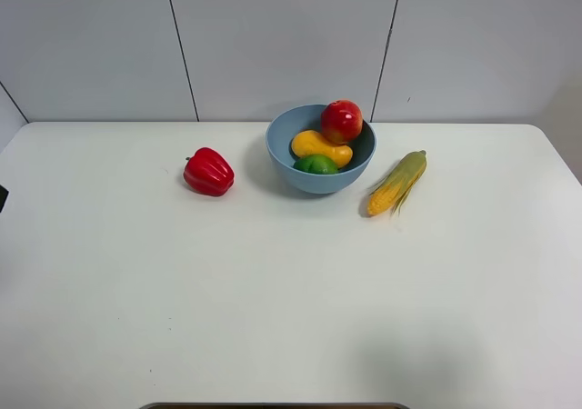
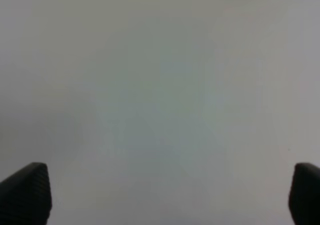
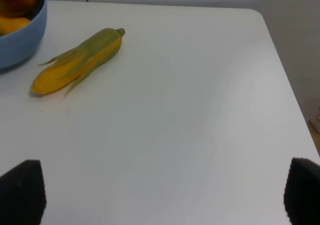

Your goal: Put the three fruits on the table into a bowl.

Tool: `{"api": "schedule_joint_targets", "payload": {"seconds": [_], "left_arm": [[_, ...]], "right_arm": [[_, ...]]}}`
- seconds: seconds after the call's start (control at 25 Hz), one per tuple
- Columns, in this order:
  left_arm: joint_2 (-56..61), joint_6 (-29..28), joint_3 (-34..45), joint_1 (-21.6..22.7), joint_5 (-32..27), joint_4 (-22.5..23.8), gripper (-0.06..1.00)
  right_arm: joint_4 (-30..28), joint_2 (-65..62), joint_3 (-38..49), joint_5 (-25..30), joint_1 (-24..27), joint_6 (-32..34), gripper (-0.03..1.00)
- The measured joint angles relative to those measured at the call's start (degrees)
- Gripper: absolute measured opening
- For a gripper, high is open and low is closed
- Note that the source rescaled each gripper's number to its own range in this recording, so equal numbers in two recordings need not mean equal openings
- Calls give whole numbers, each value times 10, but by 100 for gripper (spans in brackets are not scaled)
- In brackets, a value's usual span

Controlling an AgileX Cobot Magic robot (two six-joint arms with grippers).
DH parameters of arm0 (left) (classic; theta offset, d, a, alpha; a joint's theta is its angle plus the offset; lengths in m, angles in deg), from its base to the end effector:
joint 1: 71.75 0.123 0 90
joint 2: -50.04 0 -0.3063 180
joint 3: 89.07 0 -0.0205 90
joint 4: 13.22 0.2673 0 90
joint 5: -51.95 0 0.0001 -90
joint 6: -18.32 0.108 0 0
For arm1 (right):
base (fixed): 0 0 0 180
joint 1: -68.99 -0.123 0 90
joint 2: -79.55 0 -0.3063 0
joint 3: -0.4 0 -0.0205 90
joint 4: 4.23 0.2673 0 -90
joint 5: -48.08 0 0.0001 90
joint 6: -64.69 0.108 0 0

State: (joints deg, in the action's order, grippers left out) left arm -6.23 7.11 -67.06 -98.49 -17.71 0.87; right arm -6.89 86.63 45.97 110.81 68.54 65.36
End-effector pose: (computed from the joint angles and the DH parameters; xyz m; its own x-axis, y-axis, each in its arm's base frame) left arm 0.1398 -0.0428 0.3635 -0.7832 0.2764 -0.5570 0.2447 0.9605 0.1326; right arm -0.0064 -0.0045 0.2929 -0.4285 -0.0129 -0.9035 0.0253 0.9993 -0.0263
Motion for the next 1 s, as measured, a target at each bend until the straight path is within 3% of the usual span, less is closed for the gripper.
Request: {"api": "schedule_joint_targets", "payload": {"seconds": [0.32, 0.52, 0.76, 1.0], "left_arm": [[97, -52, 78, 10, 0, 25, 90], [173, -56, 120, 102, -1, 26, 90], [275, -43, 181, 222, 9, -13, 90], [363, -29, 264, 288, 59, -35, 90]], "right_arm": [[0, 0, 0, 0, 0, 0, 89], [0, 0, 0, 0, 0, 0, 89], [0, 0, 0, 0, 0, 0, 89], [0, 0, 0, 0, 0, 0, 89]]}}
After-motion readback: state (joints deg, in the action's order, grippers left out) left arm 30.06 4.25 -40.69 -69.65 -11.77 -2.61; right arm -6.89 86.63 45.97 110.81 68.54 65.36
